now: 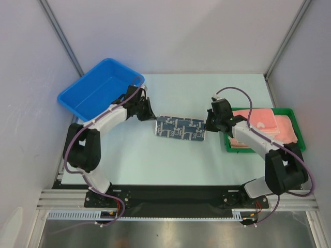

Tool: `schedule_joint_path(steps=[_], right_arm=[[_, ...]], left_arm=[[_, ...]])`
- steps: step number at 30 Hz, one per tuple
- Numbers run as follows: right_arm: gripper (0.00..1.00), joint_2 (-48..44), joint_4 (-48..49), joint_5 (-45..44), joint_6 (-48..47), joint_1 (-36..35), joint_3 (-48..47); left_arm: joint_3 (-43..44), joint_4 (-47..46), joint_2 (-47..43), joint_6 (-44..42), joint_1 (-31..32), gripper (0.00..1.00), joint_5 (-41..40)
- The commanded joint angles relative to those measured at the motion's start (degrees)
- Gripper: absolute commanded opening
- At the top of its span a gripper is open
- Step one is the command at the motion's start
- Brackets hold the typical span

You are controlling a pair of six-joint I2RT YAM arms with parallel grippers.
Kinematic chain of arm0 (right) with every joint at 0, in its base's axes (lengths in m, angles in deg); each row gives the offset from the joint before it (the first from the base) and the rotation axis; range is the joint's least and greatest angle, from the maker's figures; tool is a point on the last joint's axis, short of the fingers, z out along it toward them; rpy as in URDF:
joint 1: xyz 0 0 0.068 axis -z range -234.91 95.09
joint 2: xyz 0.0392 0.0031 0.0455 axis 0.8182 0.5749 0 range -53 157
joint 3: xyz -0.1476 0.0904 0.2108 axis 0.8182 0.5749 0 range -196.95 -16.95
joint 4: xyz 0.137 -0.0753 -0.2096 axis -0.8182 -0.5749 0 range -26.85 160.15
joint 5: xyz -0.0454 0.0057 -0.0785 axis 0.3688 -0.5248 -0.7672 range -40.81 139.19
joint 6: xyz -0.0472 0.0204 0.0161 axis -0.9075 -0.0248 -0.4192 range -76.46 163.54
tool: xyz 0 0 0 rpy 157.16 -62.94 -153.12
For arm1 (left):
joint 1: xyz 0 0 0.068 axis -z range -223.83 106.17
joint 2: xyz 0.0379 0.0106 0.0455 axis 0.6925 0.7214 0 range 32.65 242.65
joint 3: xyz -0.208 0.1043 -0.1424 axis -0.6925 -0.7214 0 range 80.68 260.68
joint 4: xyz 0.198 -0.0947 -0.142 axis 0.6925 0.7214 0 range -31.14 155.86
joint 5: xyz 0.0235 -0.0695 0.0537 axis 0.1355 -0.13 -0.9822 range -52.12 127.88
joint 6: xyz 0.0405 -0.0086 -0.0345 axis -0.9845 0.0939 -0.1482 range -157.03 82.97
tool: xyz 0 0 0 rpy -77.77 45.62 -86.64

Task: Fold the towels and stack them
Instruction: Fold the towel

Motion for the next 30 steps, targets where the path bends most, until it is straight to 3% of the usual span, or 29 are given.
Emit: schedule_joint_path(steps=[1, 6, 15, 16, 18, 20, 24, 30], right_arm=[[0.0, 3.2, 3.6, 0.3, -2.4, 2.5, -4.1], [0.0, 11.0, 5.0, 3.8, -3.2, 4.4, -9.1], [0.0, 20.6, 6.2, 6.0, -2.9, 6.1, -14.0], [0.01, 21.5, 6.2, 6.5, -2.9, 6.2, -15.0], [0.13, 22.9, 5.8, 7.1, -3.0, 6.2, -15.9], [0.24, 22.9, 5.4, 6.6, -3.1, 6.3, -16.9], [0.35, 20.3, 1.2, 5.1, -3.8, 6.5, -17.8], [0.37, 13.4, -2.0, 6.3, -2.7, 6.3, -13.1]], left_arm=[[7.6, 1.7, 4.8, -1.7, -2.0, 0.0, 1.6], [15.8, 3.7, 12.4, -2.4, -2.8, 0.0, 3.9], [21.3, 4.2, 20.6, -2.2, -3.6, 0.01, 4.2], [21.9, 5.0, 21.2, -2.3, -3.6, 0.05, 4.0], [23.5, 5.9, 22.3, -3.0, -3.6, 0.18, 3.6], [24.6, 7.4, 22.3, -3.6, -3.7, 0.23, 3.0], [27.1, 10.1, 20.1, -6.0, -4.1, 0.42, 0.9], [20.5, 11.9, 12.4, -9.1, -3.4, 0.44, 0.1]])
